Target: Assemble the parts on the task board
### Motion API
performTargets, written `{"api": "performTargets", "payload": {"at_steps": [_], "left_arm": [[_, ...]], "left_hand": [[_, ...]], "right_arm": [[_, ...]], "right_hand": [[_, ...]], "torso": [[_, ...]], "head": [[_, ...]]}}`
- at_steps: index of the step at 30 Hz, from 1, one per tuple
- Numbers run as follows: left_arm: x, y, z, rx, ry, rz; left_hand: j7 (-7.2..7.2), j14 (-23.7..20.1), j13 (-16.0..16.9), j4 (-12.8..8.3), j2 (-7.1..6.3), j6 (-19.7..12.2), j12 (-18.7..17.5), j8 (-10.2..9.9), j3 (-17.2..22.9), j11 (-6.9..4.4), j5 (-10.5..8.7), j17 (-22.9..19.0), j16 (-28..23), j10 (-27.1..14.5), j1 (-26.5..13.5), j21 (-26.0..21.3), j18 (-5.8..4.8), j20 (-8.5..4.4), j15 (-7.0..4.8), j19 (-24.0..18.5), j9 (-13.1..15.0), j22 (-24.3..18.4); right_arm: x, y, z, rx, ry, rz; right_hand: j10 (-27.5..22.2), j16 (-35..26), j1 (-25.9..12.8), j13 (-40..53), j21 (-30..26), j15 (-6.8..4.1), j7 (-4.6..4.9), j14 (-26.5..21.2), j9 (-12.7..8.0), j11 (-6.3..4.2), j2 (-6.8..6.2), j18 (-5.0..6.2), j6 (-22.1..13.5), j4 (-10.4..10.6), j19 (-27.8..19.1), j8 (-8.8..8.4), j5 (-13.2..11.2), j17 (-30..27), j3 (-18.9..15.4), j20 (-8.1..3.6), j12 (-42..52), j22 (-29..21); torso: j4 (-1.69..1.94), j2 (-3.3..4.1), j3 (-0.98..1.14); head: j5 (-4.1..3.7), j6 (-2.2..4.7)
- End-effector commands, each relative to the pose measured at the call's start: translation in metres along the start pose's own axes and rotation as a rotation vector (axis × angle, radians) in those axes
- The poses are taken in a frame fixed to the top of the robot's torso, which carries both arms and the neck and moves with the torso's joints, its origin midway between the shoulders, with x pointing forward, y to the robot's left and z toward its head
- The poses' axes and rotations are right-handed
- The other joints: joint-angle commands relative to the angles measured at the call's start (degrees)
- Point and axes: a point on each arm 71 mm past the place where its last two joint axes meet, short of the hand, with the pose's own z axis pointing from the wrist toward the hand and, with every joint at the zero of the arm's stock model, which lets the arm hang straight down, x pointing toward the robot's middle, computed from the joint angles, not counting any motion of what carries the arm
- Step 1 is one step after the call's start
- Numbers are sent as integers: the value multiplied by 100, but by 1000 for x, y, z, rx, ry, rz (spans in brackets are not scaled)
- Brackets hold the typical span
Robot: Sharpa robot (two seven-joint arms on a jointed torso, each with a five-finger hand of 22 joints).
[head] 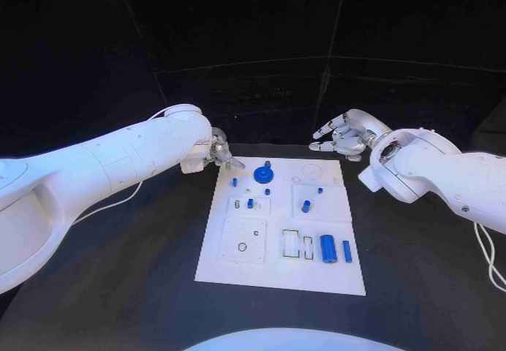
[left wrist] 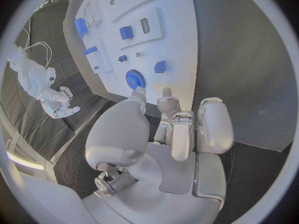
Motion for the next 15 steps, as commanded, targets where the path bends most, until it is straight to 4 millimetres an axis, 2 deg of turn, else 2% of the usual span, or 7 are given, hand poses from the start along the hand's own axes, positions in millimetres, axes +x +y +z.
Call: {"api": "performTargets", "payload": {"at_steps": [1,6,15], "left_arm": [[5,0,2,-13,56,57],[11,-1,5,-10,80,67],[17,-2,9,-4,102,72]], "left_hand": [[-10,595,-1,27,39,47,26,-3,-93,-16,-19,1509,18,40,-42,44,1,7,-3,49,-19,17],[-16,595,-7,95,23,60,26,-20,-228,-22,-21,1509,18,34,-87,53,-2,-3,-10,49,-47,32],[-20,595,8,93,46,71,38,-23,-246,-26,-19,1509,18,43,-53,67,-7,-6,-13,54,-56,54]], "right_arm": [[-1,2,1,-16,-4,0],[-1,3,1,-19,-7,0],[-1,4,1,-23,-11,1]], "right_hand": [[-35,-19,28,-7,-33,-27,-2,305,-8,-10,43,103,-49,-17,-46,31,39,175,-16,0,-19,-1],[-33,-15,43,-5,-34,-27,-2,307,-8,-11,57,103,-52,-19,-44,36,55,184,-12,-1,-15,0],[-28,-18,58,-1,-39,-28,-2,308,-9,-11,68,104,-54,-23,-44,41,79,181,-9,-2,-9,-6]], "torso": [[0,-5,4],[11,-7,4],[16,-9,3]], "head": [[-4,-29],[-20,-26],[-17,-34]]}}
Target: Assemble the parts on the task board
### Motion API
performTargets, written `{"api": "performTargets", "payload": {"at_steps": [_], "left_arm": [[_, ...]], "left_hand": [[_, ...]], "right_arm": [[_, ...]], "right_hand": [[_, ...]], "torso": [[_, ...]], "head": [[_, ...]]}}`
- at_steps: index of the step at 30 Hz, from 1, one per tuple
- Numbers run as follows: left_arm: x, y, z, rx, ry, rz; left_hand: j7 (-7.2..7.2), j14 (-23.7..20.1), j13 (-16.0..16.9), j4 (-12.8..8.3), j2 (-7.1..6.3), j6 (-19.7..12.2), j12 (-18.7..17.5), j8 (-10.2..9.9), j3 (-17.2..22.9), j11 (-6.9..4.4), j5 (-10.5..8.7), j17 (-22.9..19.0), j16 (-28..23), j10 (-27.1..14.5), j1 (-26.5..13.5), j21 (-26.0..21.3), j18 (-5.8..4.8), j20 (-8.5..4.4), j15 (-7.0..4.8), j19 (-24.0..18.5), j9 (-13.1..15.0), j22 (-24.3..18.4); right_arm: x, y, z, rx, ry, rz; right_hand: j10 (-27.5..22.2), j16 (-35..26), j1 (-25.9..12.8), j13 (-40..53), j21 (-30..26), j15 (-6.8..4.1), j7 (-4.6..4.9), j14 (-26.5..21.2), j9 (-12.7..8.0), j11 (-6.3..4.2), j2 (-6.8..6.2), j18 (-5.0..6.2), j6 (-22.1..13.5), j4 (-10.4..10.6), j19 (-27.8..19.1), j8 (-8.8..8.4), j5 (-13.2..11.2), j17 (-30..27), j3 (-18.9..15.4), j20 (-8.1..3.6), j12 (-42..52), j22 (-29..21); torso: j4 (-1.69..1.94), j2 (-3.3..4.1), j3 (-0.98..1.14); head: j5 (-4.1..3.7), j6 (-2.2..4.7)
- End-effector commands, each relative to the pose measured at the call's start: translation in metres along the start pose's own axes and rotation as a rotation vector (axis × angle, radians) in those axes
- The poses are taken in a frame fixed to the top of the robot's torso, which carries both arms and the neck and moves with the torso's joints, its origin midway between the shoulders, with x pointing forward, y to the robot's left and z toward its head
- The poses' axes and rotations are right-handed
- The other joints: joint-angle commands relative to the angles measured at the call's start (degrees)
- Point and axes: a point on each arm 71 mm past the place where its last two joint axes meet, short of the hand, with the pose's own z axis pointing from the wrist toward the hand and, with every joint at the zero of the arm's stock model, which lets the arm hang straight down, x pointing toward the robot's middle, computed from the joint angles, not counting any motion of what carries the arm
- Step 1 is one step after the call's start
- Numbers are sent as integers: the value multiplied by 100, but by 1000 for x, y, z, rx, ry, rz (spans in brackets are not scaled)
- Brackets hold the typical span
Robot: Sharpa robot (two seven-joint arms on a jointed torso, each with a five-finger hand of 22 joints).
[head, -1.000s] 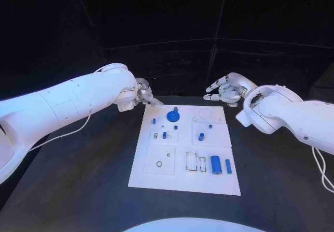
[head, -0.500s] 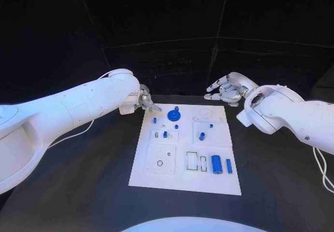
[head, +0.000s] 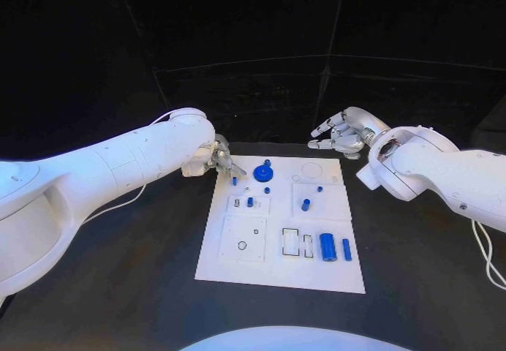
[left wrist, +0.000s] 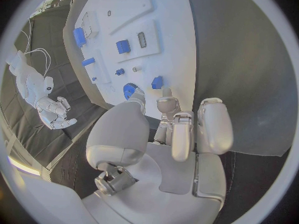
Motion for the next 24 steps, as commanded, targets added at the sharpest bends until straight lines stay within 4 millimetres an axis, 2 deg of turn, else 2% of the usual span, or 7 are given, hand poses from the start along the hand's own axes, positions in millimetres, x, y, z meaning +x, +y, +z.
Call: {"api": "performTargets", "payload": {"at_steps": [1,5,15,24], "left_arm": [[3,-1,1,8,29,27],[5,-1,2,7,40,31],[6,-1,2,11,45,32],[6,-3,2,27,47,12]], "left_hand": [[-1,595,3,-10,33,56,39,-21,-50,-4,-19,1509,18,20,-4,23,-7,-7,-14,54,-12,10],[-2,595,-2,-32,72,67,39,-26,-63,-6,-19,1509,18,19,66,25,-8,-10,-16,54,-25,15],[-3,595,8,-80,203,90,54,-37,-74,-7,-17,1509,18,26,217,30,-9,-13,-17,52,-56,27],[5,595,4,-243,463,103,64,-51,25,-2,-17,1509,18,26,523,26,-8,-13,-15,47,-100,30]], "right_arm": [[-2,2,0,-16,-12,1],[-2,2,0,-16,-12,1],[-1,2,1,-15,-12,1],[-1,2,1,-15,-10,1]], "right_hand": [[-28,-18,35,-1,-39,-28,-2,308,-9,-11,45,103,-54,-22,-44,20,17,181,-10,-2,-9,-7],[-33,-19,40,-8,-38,-28,-1,308,-9,-11,48,103,-56,-23,-42,22,27,181,-9,-2,-14,-6],[-33,-19,46,-8,-39,-28,-1,309,-9,-11,52,103,-58,-24,-42,23,40,182,-8,-3,-13,-7],[-33,-19,46,-8,-39,-28,-1,309,-9,-11,52,103,-58,-24,-42,23,40,182,-8,-3,-13,-7]], "torso": [[5,3,-5],[2,-1,2],[1,-1,-1],[2,4,-2]], "head": [[7,3],[14,-2],[4,-10],[5,-8]]}}
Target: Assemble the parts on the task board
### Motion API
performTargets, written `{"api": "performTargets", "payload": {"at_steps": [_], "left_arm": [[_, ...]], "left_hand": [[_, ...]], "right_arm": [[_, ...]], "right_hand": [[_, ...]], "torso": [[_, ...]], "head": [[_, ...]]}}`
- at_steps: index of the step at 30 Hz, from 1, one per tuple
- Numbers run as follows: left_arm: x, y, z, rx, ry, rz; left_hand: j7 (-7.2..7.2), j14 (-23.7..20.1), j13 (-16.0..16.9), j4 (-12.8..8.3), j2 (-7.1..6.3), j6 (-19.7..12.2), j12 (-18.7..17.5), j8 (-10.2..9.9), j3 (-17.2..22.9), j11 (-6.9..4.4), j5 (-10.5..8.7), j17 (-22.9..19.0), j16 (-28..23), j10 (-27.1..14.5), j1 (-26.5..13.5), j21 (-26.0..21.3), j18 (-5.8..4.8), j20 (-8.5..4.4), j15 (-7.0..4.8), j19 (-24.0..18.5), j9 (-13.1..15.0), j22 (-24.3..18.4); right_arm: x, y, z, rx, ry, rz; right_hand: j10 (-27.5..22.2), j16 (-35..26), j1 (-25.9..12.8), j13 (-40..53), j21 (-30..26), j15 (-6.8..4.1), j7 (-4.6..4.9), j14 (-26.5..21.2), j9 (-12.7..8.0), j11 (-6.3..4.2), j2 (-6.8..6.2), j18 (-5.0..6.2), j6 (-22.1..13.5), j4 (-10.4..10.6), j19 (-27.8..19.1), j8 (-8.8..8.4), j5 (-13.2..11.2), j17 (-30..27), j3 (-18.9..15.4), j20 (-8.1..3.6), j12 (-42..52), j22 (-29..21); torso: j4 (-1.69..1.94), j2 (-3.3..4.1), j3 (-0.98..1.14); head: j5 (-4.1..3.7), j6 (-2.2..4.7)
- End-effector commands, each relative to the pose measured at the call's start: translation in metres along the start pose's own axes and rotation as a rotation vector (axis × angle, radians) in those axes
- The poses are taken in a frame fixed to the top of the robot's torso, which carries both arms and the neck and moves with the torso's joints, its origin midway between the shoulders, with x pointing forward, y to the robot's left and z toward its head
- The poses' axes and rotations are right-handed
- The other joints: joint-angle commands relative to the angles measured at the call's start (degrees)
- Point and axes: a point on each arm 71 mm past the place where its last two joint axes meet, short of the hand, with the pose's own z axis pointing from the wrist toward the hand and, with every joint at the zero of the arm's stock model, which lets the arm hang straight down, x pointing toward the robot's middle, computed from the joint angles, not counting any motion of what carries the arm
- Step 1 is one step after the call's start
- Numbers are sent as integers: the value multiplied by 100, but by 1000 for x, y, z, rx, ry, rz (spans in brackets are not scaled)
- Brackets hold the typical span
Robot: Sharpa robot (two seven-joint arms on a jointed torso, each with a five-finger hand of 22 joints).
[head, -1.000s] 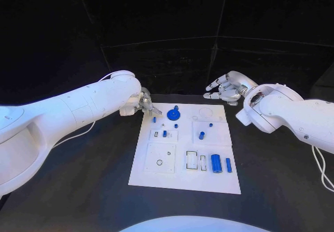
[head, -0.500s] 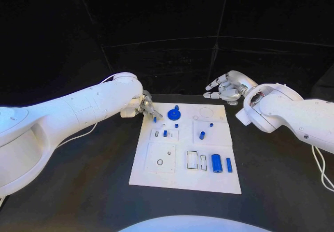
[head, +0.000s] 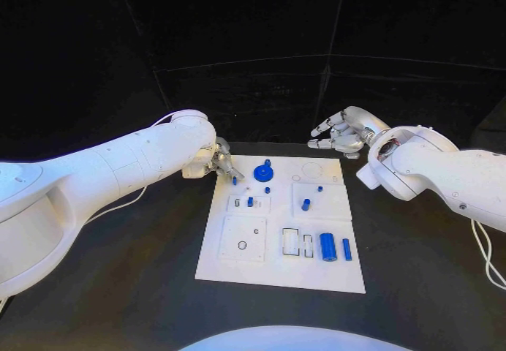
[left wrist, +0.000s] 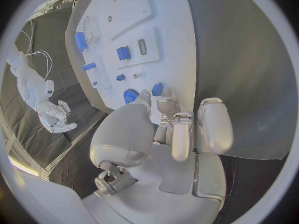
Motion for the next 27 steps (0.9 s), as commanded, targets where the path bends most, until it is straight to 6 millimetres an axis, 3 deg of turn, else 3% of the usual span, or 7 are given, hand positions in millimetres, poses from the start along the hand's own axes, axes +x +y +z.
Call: {"api": "performTargets", "payload": {"at_steps": [1,15,19,24,27], "left_arm": [[0,-3,0,21,10,-3],[1,-4,0,27,14,-4],[1,-4,0,30,15,-4],[1,-4,0,35,9,-7],[0,-4,0,41,2,-13]], "left_hand": [[-13,595,0,-67,42,45,18,-29,31,-1,-16,1509,18,26,114,26,-8,-12,-14,47,-12,6],[-16,595,-8,-357,255,66,20,-36,213,-6,-16,1509,18,23,455,15,-6,-10,-15,40,-55,2],[-47,595,-22,-602,409,49,6,-58,431,-35,-15,1509,18,11,758,6,-2,-22,-36,36,-81,-4],[-80,595,-54,-1083,602,-37,-50,-126,970,-73,-2,1509,18,-34,1296,-7,3,-52,-75,32,-135,-13],[-10,595,-87,-1330,534,-42,-90,-124,1533,-17,-21,1509,18,-30,1195,-14,1,-36,-31,33,-166,-9]], "right_arm": [[-1,2,0,-11,-9,0],[-1,1,1,-7,-5,-1],[-1,1,1,-6,-4,-1],[-1,1,1,-6,-4,-1],[-1,1,1,-5,-4,-1]], "right_hand": [[-33,-19,24,-9,-40,-29,-1,308,-9,-11,29,103,-58,-24,-42,25,36,182,-8,-3,-13,-8],[-34,-23,31,-11,-42,-29,-1,308,-10,-10,32,103,-61,-25,-42,28,53,178,-9,-3,-13,-11],[-34,-23,31,-11,-42,-29,-1,308,-10,-10,32,103,-61,-25,-42,28,53,178,-9,-3,-13,-11],[-34,-23,31,-11,-42,-29,-1,308,-10,-10,32,103,-61,-25,-42,28,53,178,-9,-3,-13,-11],[-34,-23,31,-11,-42,-29,-1,308,-10,-10,32,103,-61,-25,-42,28,53,178,-9,-3,-13,-11]], "torso": [[-1,3,0],[-3,3,3],[-1,2,1],[-1,3,-1],[0,0,-1]], "head": [[3,-4],[4,-23],[8,-29],[10,-27],[10,-30]]}}
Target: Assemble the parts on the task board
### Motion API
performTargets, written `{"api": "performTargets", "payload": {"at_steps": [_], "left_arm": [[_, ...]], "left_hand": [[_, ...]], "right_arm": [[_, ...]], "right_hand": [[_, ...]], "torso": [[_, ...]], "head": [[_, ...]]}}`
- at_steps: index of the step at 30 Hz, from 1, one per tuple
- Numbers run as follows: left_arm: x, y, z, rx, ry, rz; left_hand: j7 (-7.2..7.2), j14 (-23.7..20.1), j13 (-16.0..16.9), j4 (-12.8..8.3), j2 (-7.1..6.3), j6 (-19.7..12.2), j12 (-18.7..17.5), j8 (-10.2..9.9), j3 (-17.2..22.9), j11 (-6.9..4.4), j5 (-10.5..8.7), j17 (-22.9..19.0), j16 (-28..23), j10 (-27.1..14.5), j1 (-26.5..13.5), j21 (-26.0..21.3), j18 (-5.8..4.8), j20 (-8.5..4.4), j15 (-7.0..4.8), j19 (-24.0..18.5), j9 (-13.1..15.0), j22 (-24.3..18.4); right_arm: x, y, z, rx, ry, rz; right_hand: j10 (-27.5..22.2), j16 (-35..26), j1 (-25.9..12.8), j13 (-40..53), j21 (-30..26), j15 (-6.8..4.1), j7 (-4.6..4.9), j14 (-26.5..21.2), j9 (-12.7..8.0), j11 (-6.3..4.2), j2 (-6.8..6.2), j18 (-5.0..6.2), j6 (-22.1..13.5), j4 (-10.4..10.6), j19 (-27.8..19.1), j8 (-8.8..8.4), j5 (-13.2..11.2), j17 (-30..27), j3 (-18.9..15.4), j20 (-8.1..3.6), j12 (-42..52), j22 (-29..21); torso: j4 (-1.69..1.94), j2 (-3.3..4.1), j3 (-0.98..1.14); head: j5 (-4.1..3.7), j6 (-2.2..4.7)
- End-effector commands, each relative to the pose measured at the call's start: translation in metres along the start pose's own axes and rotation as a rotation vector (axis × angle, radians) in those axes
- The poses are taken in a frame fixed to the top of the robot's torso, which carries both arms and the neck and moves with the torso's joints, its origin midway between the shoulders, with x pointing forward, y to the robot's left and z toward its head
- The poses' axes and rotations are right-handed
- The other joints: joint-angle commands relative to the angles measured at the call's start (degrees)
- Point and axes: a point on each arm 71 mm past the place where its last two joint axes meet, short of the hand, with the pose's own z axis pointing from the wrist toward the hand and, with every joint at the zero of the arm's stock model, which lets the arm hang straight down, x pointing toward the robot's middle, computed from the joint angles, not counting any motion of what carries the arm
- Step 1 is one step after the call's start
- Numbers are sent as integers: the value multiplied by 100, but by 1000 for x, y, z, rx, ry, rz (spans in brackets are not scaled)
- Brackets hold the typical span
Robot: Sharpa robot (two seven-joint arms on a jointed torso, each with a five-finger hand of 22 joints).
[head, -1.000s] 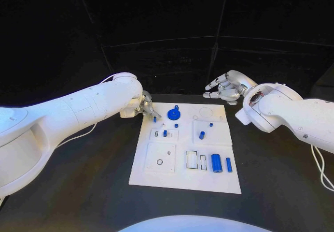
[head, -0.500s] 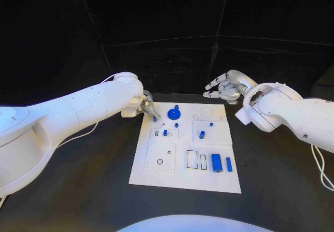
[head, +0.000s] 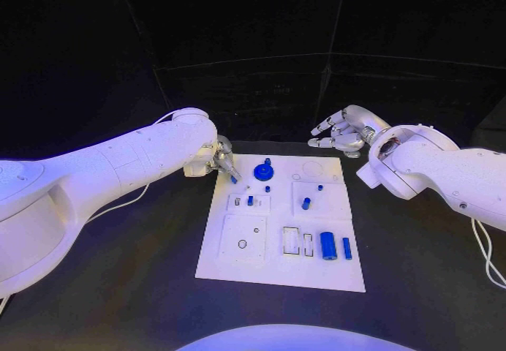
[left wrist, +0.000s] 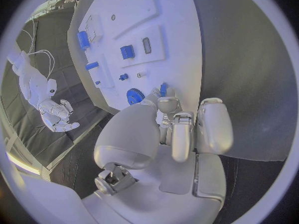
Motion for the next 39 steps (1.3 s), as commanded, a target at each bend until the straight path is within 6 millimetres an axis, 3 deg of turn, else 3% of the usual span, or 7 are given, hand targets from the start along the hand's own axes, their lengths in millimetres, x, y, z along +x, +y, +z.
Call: {"api": "performTargets", "payload": {"at_steps": [1,3,7,11,22,32,39], "left_arm": [[0,0,0,22,-4,-14],[0,0,0,28,-6,-27],[-1,2,-3,49,-16,-73],[-2,5,-8,69,-32,-113],[5,6,-31,137,-101,-184],[33,8,-43,187,-154,-172],[50,12,-43,195,-192,-125]], "left_hand": [[31,594,-13,-504,-7,4,-23,48,786,7,31,1509,18,1,-23,-16,0,-5,22,13,1,-2],[28,594,-15,-571,-73,6,-21,74,1042,22,35,1509,18,16,-154,-16,2,1,30,15,3,3],[58,594,-52,-771,-387,-24,-17,214,2064,34,82,1509,18,50,-771,-32,13,10,61,13,32,2],[39,594,-59,-890,-557,-16,11,369,2689,23,68,1509,18,89,-1120,-49,12,23,43,9,77,-6],[11,594,-79,-968,-689,12,16,473,3022,16,61,1509,18,112,-1310,-67,13,20,28,6,100,-18],[-3,594,-73,-991,-752,37,28,508,3125,4,61,1509,18,140,-1361,-52,9,14,19,16,103,6],[-12,594,-68,-1001,-783,54,33,524,3168,-4,61,1509,18,157,-1375,-29,3,9,13,27,104,38]], "right_arm": [[-1,1,0,-7,-4,-1],[-1,1,0,-7,-3,-1],[-1,1,0,-5,-2,-1],[-2,0,0,-2,-1,-2],[-3,-2,-1,5,0,-4],[-3,-3,-1,8,4,-3],[-3,-3,-1,8,5,-2]], "right_hand": [[-34,-23,31,-6,-20,-29,-5,308,-10,-10,32,104,-24,-25,-41,28,20,178,-9,-3,-13,-5],[-34,-23,31,-6,-20,-29,-5,308,-10,-10,32,104,-24,-25,-41,28,20,178,-9,-3,-13,-5],[-34,-24,33,-6,-21,-29,-5,308,-10,-10,32,104,-25,-25,-41,31,29,176,-10,-3,-13,-6],[-31,-26,35,-3,-23,-29,-5,308,-10,-10,34,104,-25,-24,-41,33,43,175,-12,-3,-9,-8],[-37,-32,38,-13,-28,-30,-5,307,-9,-11,38,104,-26,-19,-40,43,93,169,-17,-3,-14,-13],[-38,-34,39,-15,-28,-30,-5,307,-9,-11,39,104,-26,-17,-39,45,102,167,-18,-3,-15,-12],[-34,-32,39,-11,-27,-30,-5,308,-9,-11,40,103,-27,-15,-37,48,118,171,-20,-2,-11,-9]], "torso": [[5,-2,-1],[6,-1,-1],[13,-4,0],[19,-9,4],[67,-17,9],[111,-21,2],[94,-13,3]], "head": [[-1,-3],[0,0],[8,1],[22,-3],[12,-12],[27,-20],[50,-32]]}}
